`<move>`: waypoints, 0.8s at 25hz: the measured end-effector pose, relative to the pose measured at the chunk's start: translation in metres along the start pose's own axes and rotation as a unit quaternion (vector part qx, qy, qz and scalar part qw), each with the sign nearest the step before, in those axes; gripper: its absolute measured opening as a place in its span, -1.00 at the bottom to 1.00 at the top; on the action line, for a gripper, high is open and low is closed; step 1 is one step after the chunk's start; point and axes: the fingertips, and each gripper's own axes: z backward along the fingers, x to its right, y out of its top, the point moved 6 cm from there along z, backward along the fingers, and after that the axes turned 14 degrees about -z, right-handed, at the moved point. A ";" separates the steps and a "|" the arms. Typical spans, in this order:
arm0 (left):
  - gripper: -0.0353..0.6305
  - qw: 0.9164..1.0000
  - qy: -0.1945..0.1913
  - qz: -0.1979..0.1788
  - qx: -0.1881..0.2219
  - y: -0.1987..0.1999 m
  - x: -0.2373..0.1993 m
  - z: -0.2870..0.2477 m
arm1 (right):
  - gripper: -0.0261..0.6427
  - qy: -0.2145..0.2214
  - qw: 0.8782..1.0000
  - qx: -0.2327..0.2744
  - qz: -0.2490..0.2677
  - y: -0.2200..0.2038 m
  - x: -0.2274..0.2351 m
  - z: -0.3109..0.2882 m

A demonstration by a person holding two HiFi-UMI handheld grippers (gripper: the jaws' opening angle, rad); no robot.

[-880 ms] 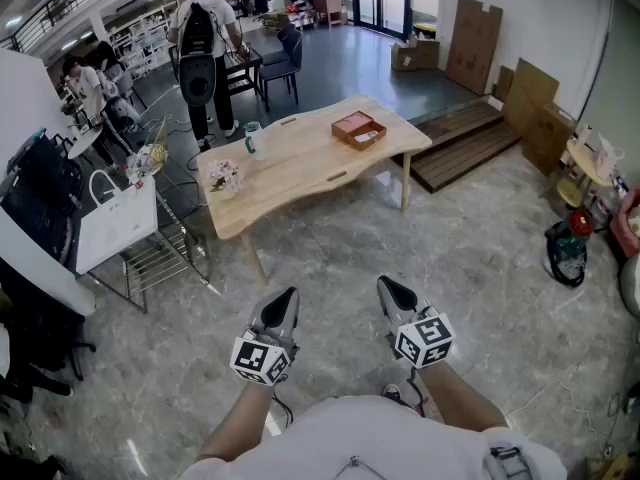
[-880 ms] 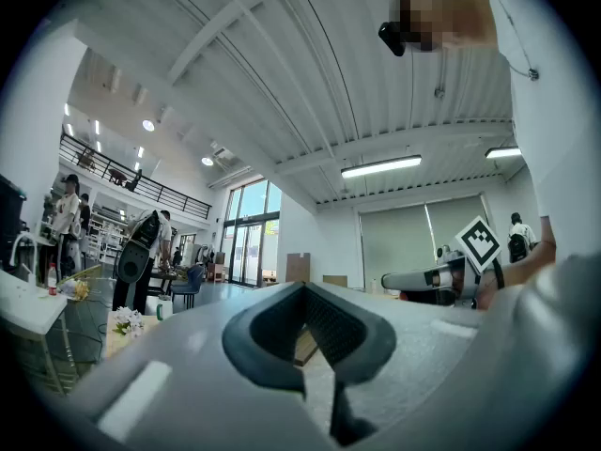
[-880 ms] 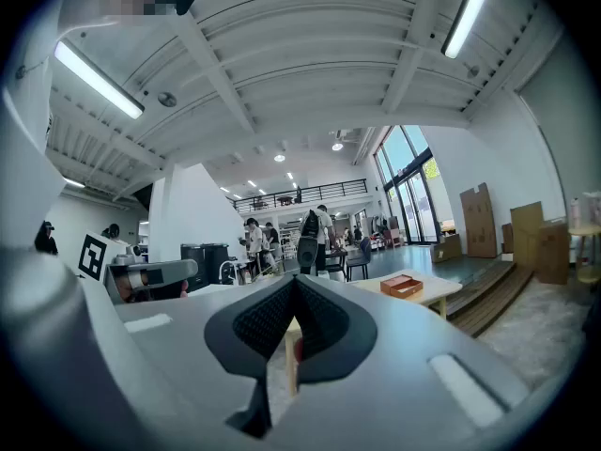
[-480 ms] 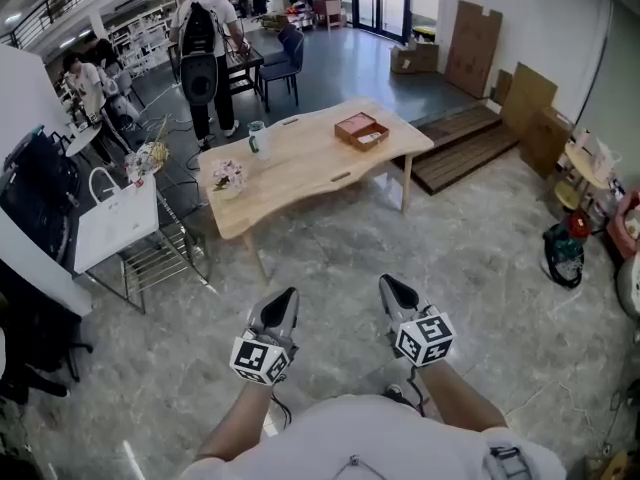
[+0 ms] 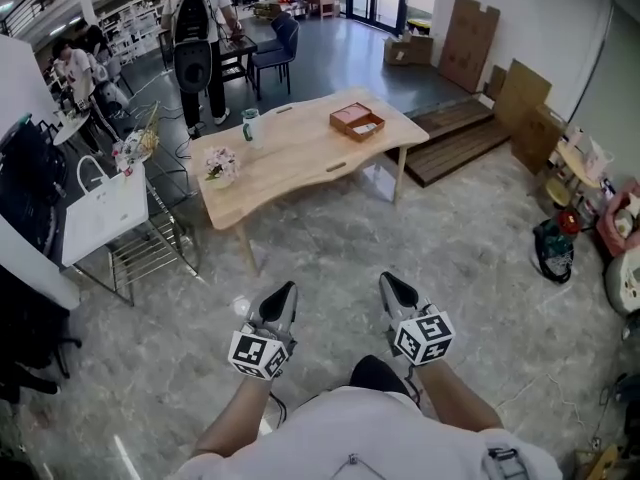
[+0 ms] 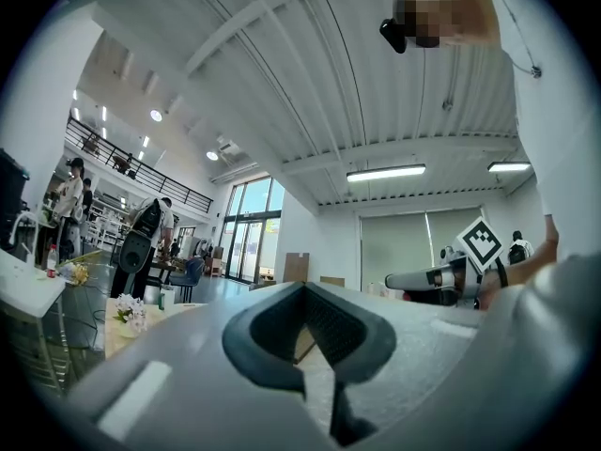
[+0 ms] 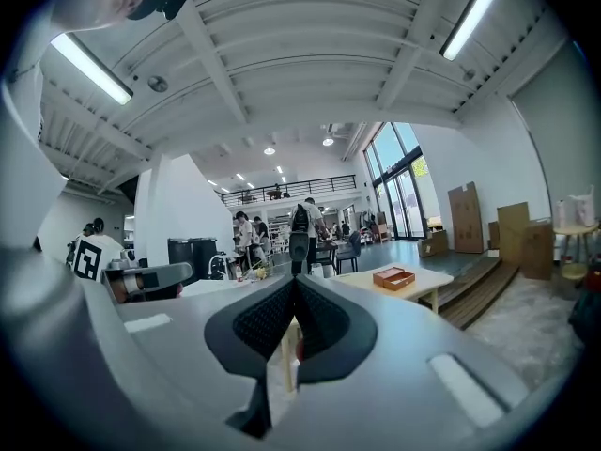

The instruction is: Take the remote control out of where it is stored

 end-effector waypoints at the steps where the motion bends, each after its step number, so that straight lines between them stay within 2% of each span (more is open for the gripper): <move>1: -0.89 1.000 -0.001 0.002 0.000 -0.002 -0.001 -0.003 | -0.84 -0.002 1.000 -0.001 -0.001 0.000 0.002 -0.002; 11: -0.89 1.000 -0.005 0.009 -0.012 -0.025 -0.020 -0.057 | -0.84 0.001 1.000 0.001 -0.018 0.005 0.043 -0.048; 20: -0.89 1.000 -0.009 0.008 -0.025 -0.040 -0.032 -0.158 | -0.84 0.000 0.999 0.008 -0.038 0.039 0.124 -0.104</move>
